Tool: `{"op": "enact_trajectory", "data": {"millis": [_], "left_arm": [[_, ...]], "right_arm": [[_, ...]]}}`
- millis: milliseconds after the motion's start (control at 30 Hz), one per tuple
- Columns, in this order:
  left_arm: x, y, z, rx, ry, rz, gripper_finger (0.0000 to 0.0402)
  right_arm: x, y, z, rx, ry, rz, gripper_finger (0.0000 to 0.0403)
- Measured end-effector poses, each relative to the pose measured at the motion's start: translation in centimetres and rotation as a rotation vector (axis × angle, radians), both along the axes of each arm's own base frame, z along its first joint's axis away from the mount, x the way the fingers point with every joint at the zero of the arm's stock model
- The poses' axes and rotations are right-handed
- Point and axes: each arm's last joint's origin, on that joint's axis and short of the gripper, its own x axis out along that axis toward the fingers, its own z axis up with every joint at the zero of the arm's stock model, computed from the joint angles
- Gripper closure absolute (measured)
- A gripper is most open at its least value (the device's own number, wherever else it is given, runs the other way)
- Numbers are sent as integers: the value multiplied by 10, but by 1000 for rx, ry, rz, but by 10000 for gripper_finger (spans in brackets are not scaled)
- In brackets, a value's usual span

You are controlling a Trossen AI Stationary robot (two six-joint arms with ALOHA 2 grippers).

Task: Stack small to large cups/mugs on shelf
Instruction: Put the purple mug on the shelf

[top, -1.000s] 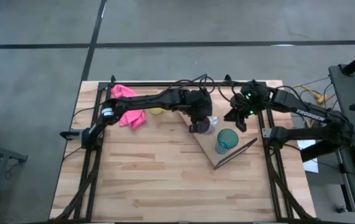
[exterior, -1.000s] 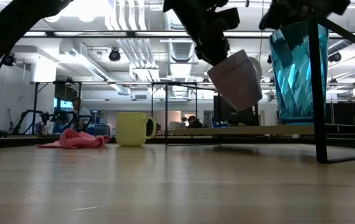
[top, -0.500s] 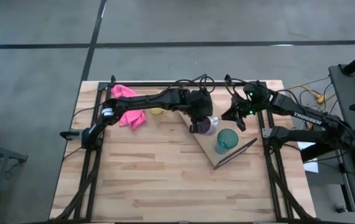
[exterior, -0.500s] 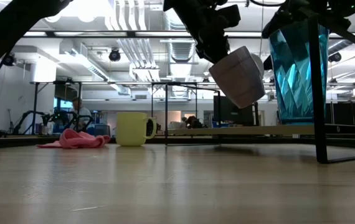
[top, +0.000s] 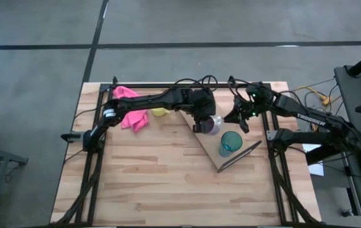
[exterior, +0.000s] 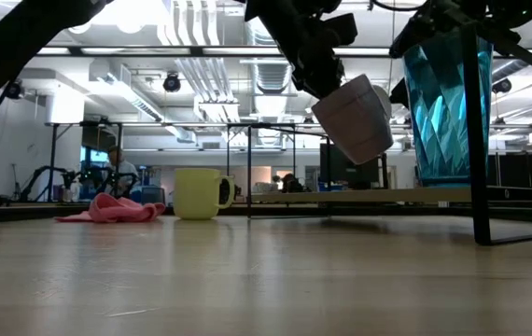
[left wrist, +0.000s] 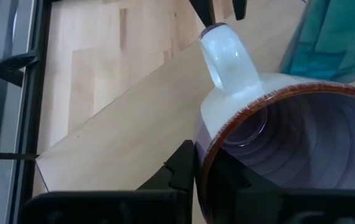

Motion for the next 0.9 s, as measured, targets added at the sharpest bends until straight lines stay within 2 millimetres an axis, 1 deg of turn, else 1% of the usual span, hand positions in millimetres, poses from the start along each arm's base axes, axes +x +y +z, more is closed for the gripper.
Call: {"op": "enact_trajectory", "data": {"millis": [233, 433, 667, 900], "left_arm": [[-1, 1, -1, 2, 13, 3, 393], [-1, 1, -1, 2, 13, 4, 393], [-1, 1, -1, 5, 6, 9, 393], [-1, 1, -1, 4, 8, 10, 393]], "right_arm": [[9, -6, -9, 17, 41, -24, 339], [11, -8, -11, 17, 42, -30, 339], [9, -8, -5, -23, 37, -75, 339], [10, -9, 1, -33, 25, -78, 339]]}}
